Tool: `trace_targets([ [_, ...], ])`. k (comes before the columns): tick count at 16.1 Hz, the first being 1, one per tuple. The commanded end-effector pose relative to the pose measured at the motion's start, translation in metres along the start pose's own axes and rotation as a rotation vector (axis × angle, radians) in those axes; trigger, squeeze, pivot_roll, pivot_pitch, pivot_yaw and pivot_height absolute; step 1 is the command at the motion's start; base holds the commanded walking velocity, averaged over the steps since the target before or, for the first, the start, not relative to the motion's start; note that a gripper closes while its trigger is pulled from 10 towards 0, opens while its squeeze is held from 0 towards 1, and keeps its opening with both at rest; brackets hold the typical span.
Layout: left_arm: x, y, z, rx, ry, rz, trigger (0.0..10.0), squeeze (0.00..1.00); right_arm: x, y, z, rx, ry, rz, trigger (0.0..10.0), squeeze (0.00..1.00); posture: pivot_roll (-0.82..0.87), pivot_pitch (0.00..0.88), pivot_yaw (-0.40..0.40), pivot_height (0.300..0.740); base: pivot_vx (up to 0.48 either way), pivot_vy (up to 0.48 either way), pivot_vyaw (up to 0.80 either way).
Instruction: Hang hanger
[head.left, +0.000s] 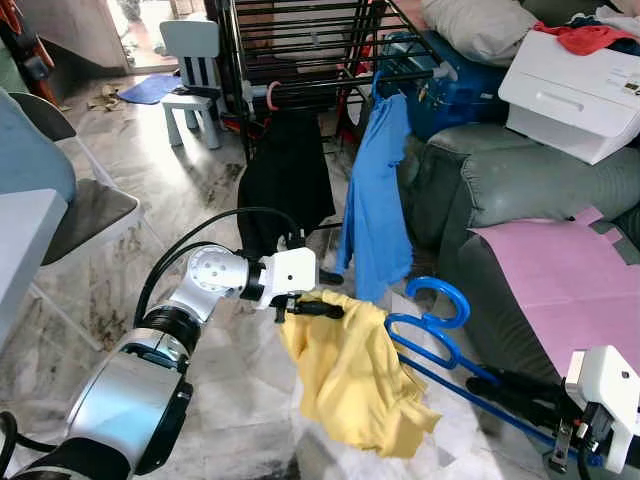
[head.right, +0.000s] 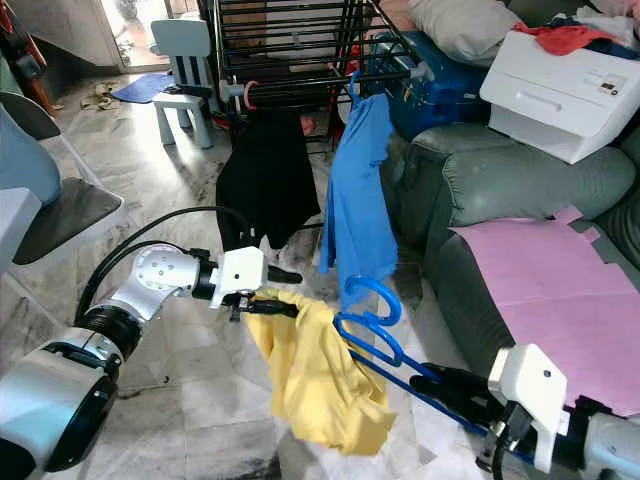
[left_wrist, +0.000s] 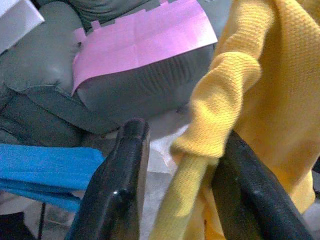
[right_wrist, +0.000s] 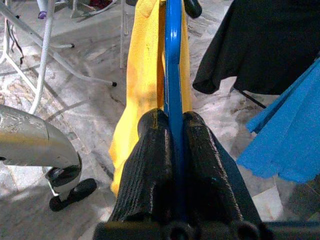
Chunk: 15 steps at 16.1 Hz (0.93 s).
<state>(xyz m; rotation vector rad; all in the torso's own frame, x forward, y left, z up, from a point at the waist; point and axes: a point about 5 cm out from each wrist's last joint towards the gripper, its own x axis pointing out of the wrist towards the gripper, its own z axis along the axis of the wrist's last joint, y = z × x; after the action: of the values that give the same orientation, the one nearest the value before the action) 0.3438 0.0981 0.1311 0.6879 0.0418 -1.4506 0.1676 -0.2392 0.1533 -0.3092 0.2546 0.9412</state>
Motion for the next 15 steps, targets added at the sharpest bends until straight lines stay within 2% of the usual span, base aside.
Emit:
trace_targets([
  [1, 0.001, 0.001, 0.001, 0.005, 0.024, -0.038, 0.0, 0.0, -0.002, -0.003, 0.009, -0.05, -0.027, 0.004, 10.0, 0.0, -0.01, 0.0, 0.029, 0.74, 0.0, 0.0, 0.0],
  [4, 0.005, -0.007, -0.003, -0.018, 0.036, -0.098, 0.0, 0.0, 0.001, -0.006, 0.009, -0.063, -0.026, 0.008, 10.0, 0.0, -0.01, 0.0, 0.032, 0.74, 0.0, 0.0, 0.0],
  [11, 0.003, -0.002, 0.0, -0.031, 0.017, -0.08, 0.0, 0.0, 0.004, -0.011, 0.007, -0.088, -0.017, -0.026, 10.0, 0.0, -0.01, 0.0, 0.03, 0.74, 0.0, 0.0, 0.0],
  [13, 0.002, -0.002, -0.001, -0.05, 0.001, -0.062, 0.0, 0.0, 0.004, -0.013, 0.004, -0.036, 0.005, -0.032, 10.0, 0.0, -0.01, 0.0, 0.028, 0.74, 0.0, 0.0, 0.0],
  [14, 0.0, -0.002, -0.002, -0.074, -0.011, -0.037, 0.0, 0.0, 0.004, -0.014, 0.002, 0.041, 0.018, -0.024, 10.0, 1.0, -0.01, 0.0, 0.028, 0.74, 0.0, 0.0, 0.0],
  [15, -0.001, -0.002, -0.004, -0.082, -0.007, -0.03, 0.0, 0.0, 0.003, -0.014, 0.003, 0.047, 0.02, -0.023, 10.0, 1.0, -0.01, 0.0, 0.026, 0.74, 0.0, 0.0, 0.0],
])
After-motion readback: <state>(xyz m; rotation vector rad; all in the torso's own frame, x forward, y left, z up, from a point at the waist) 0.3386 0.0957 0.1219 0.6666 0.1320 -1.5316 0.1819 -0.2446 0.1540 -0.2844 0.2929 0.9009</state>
